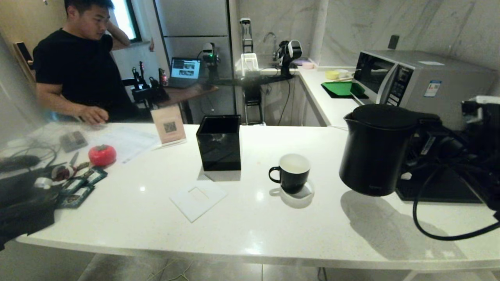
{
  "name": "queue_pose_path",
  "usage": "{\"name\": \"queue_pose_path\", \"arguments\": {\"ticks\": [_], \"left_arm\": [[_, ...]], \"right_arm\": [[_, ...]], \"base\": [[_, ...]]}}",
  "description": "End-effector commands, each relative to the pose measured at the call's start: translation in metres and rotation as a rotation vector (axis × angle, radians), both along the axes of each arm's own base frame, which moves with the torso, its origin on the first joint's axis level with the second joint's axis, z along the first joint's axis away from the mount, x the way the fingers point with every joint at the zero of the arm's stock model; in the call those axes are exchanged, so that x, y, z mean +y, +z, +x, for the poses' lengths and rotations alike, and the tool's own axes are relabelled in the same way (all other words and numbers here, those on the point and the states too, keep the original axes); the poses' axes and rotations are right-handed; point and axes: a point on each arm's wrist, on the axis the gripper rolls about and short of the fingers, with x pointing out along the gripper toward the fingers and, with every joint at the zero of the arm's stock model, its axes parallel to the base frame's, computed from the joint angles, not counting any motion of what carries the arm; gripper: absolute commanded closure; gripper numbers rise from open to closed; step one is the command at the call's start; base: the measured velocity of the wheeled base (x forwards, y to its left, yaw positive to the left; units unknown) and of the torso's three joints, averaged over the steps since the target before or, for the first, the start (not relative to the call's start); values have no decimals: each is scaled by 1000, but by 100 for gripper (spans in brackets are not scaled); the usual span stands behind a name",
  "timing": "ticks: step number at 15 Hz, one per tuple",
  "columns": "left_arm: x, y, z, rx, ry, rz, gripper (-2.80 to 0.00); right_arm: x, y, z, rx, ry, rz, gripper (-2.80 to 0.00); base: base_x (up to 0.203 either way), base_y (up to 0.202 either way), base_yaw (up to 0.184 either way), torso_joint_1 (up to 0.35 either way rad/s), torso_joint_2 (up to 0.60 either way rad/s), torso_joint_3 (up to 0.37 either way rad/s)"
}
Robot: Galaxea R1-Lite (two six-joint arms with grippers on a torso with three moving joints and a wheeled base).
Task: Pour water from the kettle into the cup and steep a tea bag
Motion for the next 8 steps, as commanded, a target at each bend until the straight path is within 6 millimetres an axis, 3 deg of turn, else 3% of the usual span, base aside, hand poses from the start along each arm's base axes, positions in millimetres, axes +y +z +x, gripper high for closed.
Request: {"name": "queue_pose_path", "arguments": {"ticks": [1,8], "left_arm": [[0,0,0,-1,0,0,0],[0,0,0,-1,0,1,0]], "right_arm": [[6,-1,9,-1,18,-21,0],[16,3,28,-14,46,-62,0]], "base": [[0,0,0,0,0,0],[0,0,0,0,0,0]]}}
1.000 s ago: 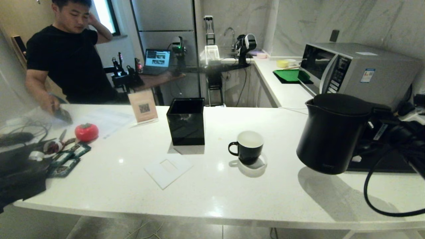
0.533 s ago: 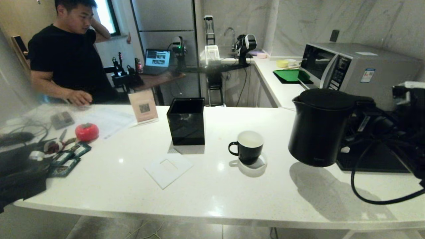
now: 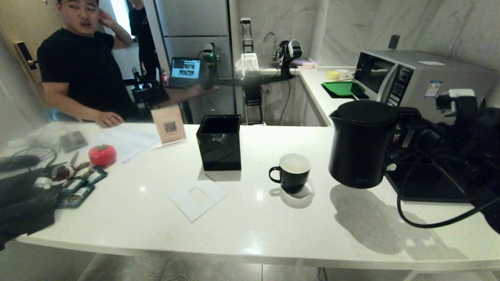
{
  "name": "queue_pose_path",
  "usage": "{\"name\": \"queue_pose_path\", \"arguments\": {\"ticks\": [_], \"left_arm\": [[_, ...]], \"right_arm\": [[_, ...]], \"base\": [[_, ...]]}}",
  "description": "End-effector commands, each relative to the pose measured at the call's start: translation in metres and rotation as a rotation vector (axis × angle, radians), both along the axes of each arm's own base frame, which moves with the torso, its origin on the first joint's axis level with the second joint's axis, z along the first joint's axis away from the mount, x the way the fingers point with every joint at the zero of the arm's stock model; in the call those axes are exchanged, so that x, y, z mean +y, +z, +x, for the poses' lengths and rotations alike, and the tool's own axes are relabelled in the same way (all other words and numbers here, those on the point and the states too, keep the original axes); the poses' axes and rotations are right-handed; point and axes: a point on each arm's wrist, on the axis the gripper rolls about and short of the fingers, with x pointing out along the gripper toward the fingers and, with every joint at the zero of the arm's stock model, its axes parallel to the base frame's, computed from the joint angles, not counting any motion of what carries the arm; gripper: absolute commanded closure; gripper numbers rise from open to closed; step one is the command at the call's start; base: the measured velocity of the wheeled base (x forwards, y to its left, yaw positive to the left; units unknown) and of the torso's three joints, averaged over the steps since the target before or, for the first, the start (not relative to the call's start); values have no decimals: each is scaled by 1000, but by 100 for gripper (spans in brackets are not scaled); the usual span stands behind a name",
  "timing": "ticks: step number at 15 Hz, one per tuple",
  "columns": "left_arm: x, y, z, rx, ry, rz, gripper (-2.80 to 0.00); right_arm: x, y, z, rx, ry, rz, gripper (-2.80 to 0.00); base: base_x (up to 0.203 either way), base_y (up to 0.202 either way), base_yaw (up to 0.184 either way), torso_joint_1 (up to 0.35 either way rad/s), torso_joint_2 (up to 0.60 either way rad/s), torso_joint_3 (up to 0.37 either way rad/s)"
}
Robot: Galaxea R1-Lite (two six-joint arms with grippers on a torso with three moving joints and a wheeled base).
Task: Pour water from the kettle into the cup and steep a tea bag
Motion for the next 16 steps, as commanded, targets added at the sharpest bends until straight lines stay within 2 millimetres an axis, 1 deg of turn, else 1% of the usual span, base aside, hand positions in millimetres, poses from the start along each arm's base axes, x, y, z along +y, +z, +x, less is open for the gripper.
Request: {"name": "queue_pose_path", "arguments": {"ticks": [1,2,6,16], "left_arm": [[0,0,0,0,0,-1,0],[0,0,0,0,0,0,0],[0,0,0,0,0,-1,0],[0,0,0,0,0,-1,0]], "right_arm": [[1,0,5,-2,1,-10,0],[2,2,7,-10,3,-10,0],[11,0,11,-2,28,-16,0],[15,-1,15,2,36,-40,0]], "base": [[0,0,0,0,0,0],[0,0,0,0,0,0],[0,0,0,0,0,0],[0,0,0,0,0,0]]}}
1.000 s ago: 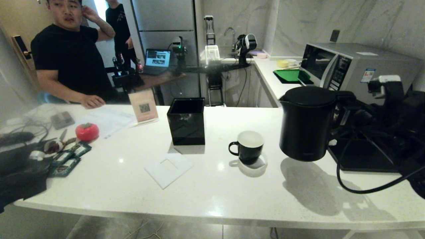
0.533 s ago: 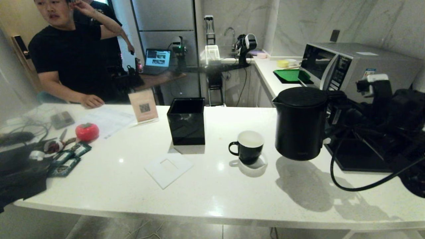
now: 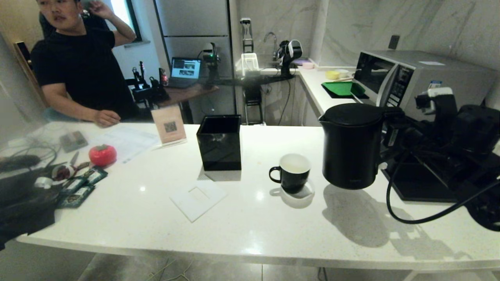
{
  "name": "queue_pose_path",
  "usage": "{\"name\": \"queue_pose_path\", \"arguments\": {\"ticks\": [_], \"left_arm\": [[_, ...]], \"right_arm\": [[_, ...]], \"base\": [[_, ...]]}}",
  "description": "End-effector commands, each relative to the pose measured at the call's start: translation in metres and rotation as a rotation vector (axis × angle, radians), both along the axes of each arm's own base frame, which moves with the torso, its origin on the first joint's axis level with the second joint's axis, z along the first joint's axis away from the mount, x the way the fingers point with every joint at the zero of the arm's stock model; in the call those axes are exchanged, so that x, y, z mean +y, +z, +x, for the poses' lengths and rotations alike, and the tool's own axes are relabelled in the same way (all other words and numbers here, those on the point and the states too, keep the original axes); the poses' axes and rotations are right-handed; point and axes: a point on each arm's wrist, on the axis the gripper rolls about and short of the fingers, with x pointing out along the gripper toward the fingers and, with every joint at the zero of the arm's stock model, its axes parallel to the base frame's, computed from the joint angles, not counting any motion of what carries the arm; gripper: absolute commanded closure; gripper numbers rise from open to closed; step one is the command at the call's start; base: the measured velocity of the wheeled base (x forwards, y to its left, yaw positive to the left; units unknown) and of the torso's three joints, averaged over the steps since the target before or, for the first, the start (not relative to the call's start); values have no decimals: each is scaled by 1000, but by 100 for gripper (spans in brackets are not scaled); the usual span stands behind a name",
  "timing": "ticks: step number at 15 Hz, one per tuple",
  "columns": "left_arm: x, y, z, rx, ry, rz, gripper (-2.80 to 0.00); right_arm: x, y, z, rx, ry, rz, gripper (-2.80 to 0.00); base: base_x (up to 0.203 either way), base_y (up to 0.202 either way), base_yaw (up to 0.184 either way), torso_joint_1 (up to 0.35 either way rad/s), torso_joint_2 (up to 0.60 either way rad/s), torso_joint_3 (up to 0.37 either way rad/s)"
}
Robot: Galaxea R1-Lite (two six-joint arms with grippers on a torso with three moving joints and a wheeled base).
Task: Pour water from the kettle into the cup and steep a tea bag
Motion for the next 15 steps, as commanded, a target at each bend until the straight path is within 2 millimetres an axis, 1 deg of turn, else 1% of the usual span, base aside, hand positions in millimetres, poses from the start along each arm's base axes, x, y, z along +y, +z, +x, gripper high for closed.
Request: {"name": "queue_pose_path", "arguments": {"ticks": [1,3,9,15], "left_arm": [[0,0,0,-1,0,0,0],[0,0,0,-1,0,-1,0],[0,0,0,-1,0,-1,0],[0,0,0,-1,0,-1,0]], "right_arm": [[0,0,0,-6,-3,0,0],[0,0,0,-5,-3,-3,0],[3,-2,2,0,1,-89,0],[5,-1,16,-11,-5,-186,0]], "base": [[0,0,0,0,0,0],[0,0,0,0,0,0],[0,0,0,0,0,0],[0,0,0,0,0,0]]}}
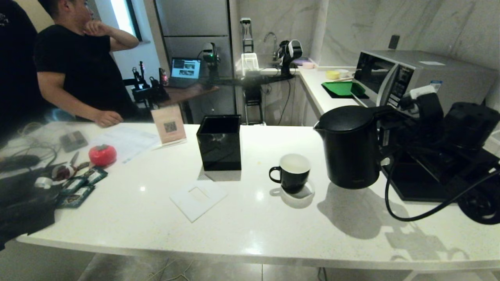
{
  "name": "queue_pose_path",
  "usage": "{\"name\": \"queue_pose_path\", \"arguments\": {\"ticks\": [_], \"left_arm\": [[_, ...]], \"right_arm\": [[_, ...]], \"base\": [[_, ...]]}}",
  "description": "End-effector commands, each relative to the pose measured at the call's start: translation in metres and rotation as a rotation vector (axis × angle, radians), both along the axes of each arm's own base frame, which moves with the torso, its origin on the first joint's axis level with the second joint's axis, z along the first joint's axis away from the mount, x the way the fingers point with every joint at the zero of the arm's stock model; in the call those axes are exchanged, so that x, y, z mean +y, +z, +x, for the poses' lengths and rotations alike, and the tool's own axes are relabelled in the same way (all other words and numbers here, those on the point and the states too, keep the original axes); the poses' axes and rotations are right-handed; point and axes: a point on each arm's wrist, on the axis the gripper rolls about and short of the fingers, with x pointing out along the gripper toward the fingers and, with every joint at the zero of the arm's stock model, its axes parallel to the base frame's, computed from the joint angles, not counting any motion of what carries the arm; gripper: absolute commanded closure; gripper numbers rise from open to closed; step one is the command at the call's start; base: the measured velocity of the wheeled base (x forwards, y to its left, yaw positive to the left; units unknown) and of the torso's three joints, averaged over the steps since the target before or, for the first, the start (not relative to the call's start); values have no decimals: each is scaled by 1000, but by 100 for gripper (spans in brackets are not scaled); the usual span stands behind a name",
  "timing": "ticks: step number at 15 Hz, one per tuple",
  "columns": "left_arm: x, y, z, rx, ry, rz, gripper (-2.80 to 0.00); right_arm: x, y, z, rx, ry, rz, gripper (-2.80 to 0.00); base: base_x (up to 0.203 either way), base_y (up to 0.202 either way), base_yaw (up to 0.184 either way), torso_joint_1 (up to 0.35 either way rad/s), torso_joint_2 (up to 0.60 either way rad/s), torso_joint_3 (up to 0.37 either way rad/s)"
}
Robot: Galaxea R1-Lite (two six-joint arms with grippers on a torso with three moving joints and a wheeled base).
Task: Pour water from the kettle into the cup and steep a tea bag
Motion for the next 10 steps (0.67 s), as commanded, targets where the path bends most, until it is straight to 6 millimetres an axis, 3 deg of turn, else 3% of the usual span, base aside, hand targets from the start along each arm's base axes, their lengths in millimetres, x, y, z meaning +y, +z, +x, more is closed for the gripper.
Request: {"name": "queue_pose_path", "arguments": {"ticks": [1,10], "left_arm": [[0,0,0,0,0,0,0],[0,0,0,0,0,-1,0]], "right_arm": [[1,-1,5,-4,12,-22,0],[2,-9,27,2,18,-128,0]], "base": [[0,0,0,0,0,0],[0,0,0,0,0,0]]}}
